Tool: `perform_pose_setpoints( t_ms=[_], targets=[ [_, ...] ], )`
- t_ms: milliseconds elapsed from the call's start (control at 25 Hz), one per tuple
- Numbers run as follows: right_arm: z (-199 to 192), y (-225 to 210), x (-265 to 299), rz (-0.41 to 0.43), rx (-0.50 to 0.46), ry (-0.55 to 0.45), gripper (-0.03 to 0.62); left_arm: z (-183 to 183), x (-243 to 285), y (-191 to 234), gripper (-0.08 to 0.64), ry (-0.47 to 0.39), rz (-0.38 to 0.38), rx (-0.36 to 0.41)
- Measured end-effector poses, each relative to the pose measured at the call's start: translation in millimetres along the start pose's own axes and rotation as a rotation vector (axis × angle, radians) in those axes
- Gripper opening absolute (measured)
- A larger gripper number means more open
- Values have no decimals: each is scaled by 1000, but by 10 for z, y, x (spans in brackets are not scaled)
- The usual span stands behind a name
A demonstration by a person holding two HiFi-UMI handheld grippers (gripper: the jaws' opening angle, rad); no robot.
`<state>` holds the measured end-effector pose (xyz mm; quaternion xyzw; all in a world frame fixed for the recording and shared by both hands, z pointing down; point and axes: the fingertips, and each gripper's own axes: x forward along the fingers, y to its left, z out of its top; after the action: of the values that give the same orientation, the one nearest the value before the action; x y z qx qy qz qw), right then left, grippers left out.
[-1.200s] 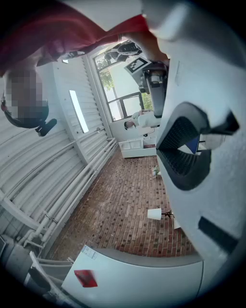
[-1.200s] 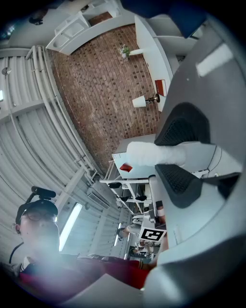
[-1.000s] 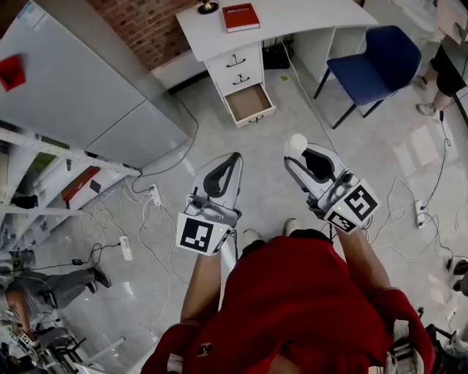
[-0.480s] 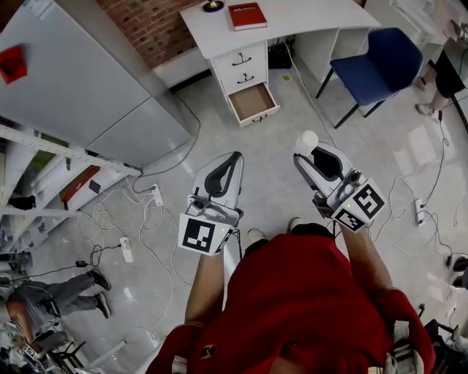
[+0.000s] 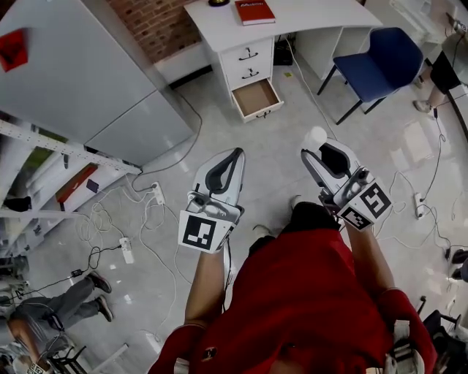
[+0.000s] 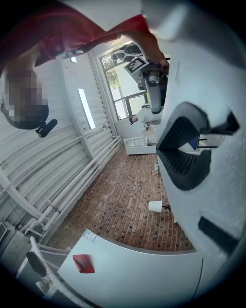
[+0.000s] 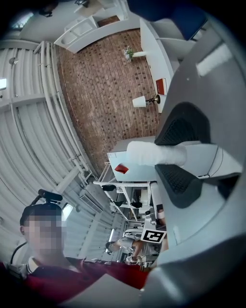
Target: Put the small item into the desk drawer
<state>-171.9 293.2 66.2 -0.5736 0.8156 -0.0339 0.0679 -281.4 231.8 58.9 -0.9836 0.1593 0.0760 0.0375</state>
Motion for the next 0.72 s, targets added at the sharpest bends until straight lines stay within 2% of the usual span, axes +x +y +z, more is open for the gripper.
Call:
perform_pose_setpoints(
  t_ms=[400,640,720],
  targets=[
    [-82,-310,253,5,-26,27,135,-161,268,323,5,13,24,-9],
    [-139,-1004,479,20,-24,18,135,-350,860,567,5,39,61,-18],
    [-156,-1303,594,31,-39,25,135,-447,1121,678,5,53,71,3]
  ],
)
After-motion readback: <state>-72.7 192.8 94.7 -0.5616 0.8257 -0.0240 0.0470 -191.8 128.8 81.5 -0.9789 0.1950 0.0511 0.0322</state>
